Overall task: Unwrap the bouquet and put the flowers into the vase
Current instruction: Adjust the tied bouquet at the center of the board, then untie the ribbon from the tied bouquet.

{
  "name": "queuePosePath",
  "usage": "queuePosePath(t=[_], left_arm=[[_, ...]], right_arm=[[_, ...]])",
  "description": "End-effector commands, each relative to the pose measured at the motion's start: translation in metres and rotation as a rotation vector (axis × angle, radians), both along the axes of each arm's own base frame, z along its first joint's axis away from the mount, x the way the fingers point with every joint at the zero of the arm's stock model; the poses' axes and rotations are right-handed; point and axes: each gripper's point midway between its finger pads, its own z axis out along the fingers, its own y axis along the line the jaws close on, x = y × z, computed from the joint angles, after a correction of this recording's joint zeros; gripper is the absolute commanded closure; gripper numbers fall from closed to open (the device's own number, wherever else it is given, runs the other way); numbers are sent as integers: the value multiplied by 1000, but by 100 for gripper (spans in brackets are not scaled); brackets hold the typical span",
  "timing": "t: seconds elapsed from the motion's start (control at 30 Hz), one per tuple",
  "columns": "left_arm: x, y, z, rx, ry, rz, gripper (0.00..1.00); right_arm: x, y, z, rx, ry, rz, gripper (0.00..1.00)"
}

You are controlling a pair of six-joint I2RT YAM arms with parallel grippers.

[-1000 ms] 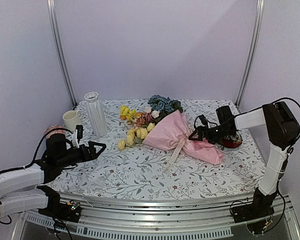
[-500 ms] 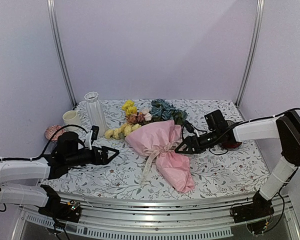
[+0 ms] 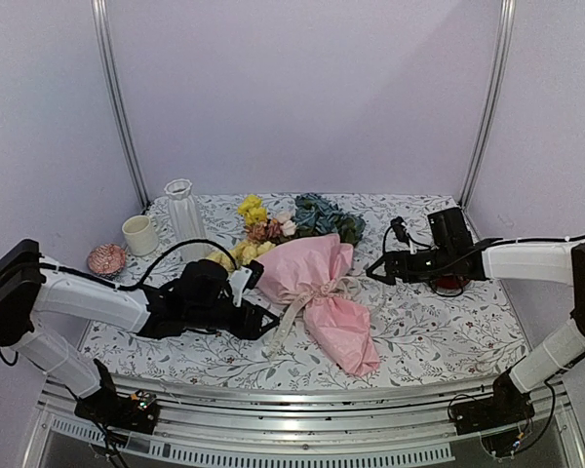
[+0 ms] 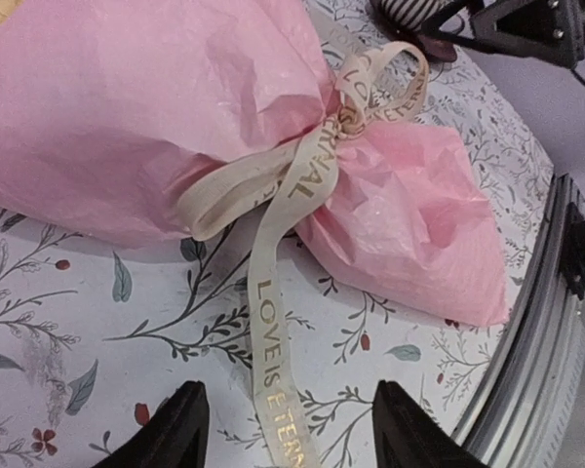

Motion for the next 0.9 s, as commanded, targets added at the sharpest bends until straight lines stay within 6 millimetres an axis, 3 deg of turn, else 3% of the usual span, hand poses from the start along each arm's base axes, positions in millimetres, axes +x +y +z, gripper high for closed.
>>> queuePosePath(t=[0.0,0.17,0.43,0.57,0.7,0.87], left_arm=[[-1,-11,-20,115,13,4,37],[-1,-21,-38,160,51,-1,33],[-1,-36,-58,259,86,14,33],[3,-32,-73,320,99,49,37],[5,-25,-80,347,103,88,41],[6,-23,-85,358,108,105,47]], right_arm=[[11,-22,24,-30,-146,-130,2],[11,-35,38,-59,-212,-184,2],[16,-55,27,-143,-215,-278,4],[16,-59,22,-176,-214,-296,4],[17,-60,11,-268,-196,-308,4],[14,-53,-18,-350,-124,-276,9]])
